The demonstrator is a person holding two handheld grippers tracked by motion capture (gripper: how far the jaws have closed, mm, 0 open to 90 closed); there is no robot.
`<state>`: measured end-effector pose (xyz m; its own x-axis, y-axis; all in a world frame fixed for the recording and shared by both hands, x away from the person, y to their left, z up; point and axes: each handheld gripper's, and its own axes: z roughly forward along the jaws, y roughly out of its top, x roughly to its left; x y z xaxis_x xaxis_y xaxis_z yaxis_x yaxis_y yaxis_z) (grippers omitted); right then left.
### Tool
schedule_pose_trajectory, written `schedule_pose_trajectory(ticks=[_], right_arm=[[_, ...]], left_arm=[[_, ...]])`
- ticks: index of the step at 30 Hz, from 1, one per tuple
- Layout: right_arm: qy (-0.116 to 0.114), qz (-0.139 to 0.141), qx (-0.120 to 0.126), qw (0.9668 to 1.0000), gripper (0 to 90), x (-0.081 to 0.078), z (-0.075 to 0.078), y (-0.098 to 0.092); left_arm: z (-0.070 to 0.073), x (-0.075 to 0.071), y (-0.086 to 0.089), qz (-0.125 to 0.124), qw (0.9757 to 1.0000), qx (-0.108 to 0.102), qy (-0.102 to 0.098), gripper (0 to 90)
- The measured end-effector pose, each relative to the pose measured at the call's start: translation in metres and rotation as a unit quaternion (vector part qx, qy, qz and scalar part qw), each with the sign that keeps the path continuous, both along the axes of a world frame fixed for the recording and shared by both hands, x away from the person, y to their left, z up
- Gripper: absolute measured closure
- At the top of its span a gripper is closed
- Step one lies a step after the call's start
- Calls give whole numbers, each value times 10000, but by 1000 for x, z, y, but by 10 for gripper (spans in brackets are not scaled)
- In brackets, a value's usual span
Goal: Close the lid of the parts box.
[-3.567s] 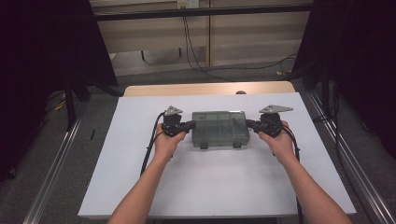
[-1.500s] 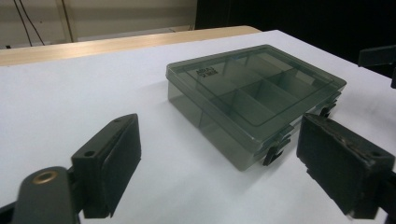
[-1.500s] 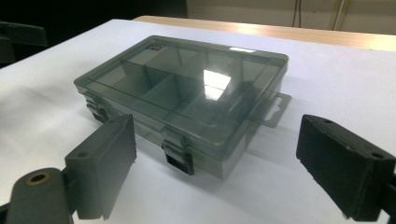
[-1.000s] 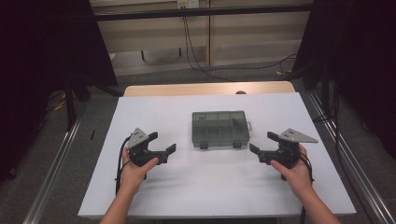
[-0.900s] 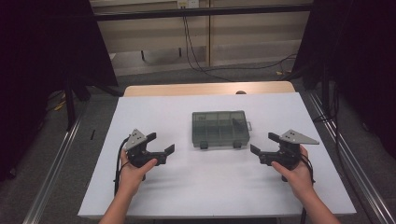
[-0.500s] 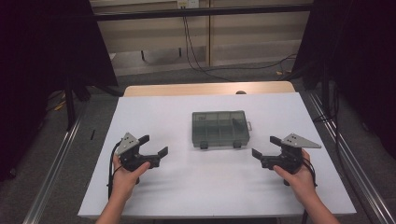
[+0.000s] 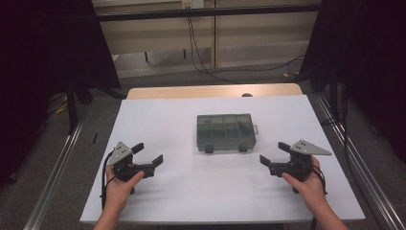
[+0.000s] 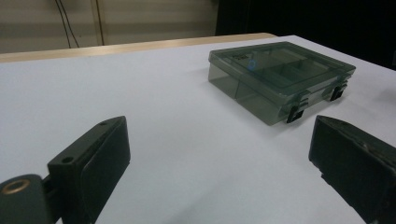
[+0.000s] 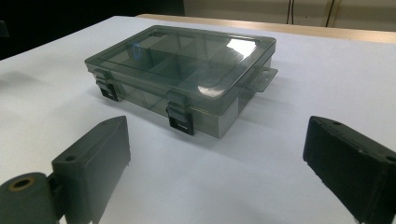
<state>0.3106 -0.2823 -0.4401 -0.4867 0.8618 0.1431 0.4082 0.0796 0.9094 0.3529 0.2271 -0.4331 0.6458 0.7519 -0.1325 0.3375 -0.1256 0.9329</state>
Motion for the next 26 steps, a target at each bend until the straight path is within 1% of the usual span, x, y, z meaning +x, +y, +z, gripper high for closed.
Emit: schedule_pose_trajectory(ticks=[11, 13, 15, 19, 21, 26], right_arm=[[-5, -31, -3, 10000, 71, -6, -1, -7], [-1, -25, 9, 10000, 71, -8, -2, -8], [-10, -28, -13, 10000, 71, -10, -2, -10], [10, -33, -13, 10000, 71, -13, -3, -12], [-3, -45, -43, 10000, 71, -15, -4, -12], [-33, -44, -28, 10000, 68, -15, -4, -12]], left_arm=[[-3, -7, 13, 54, 10000, 19, -12, 53], [-3, -8, 15, 66, 10000, -20, 1, 52], [-3, -10, 16, 64, 10000, -18, 17, 52], [-3, -12, 17, 85, 9999, -84, 1, 51], [-3, -13, 19, 83, 9999, -55, -9, 50], [-5, -12, 19, 81, 9999, -61, 5, 48]])
